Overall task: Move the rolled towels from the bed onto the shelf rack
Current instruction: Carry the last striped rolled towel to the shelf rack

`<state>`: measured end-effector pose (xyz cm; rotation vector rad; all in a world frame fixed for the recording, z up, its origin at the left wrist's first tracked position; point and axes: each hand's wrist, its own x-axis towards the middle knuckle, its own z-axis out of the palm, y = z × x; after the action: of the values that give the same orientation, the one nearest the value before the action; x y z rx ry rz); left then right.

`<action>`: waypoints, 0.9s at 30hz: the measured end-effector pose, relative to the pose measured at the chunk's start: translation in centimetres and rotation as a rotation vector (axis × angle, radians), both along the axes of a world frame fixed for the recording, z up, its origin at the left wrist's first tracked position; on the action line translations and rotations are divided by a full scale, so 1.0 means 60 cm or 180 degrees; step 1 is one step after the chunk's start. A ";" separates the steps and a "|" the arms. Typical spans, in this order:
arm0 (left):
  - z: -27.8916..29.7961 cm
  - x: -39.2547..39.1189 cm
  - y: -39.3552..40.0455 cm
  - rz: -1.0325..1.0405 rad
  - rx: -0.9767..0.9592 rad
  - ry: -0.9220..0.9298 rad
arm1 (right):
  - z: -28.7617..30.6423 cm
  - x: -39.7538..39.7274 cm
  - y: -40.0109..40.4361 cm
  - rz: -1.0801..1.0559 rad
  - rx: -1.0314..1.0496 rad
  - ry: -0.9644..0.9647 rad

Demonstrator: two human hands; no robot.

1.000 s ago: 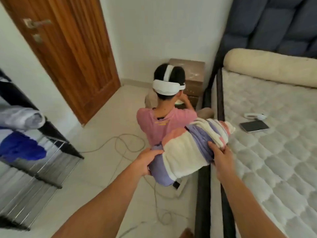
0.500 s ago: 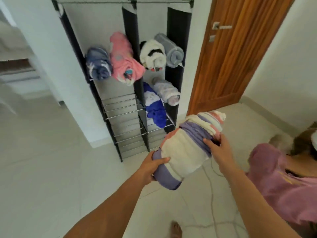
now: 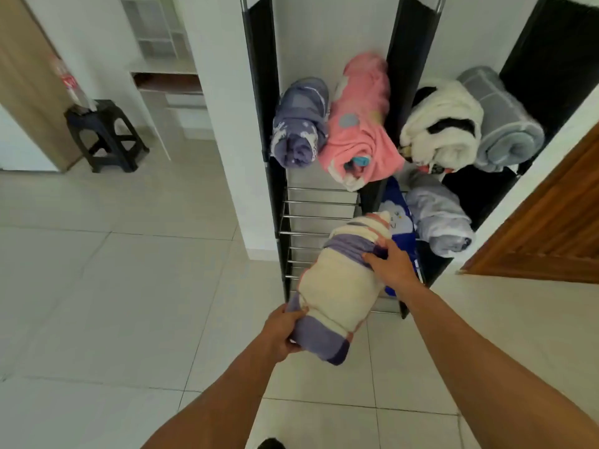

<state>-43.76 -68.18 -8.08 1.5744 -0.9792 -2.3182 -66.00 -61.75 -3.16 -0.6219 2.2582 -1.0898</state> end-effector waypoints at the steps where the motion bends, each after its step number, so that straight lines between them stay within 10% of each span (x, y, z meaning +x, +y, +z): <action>1: -0.004 -0.009 -0.015 0.0098 0.0014 -0.0014 | -0.006 -0.012 -0.024 0.0044 0.0014 -0.0073; 7: -0.035 -0.101 -0.117 0.0679 0.0008 0.0314 | -0.059 -0.060 -0.122 -0.0452 -0.0919 -0.1030; 13: -0.073 -0.216 -0.203 0.0762 0.0164 0.0658 | -0.168 -0.059 -0.155 -0.0533 -0.0289 -0.2651; 27: -0.106 -0.346 -0.326 -0.1158 -0.1045 -0.0151 | -0.246 -0.182 -0.275 -0.1337 -0.1083 -0.1489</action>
<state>-64.52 -87.71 -14.45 1.4175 -1.6804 -2.1823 -76.94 -78.24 -17.92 0.0075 1.8430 -1.6475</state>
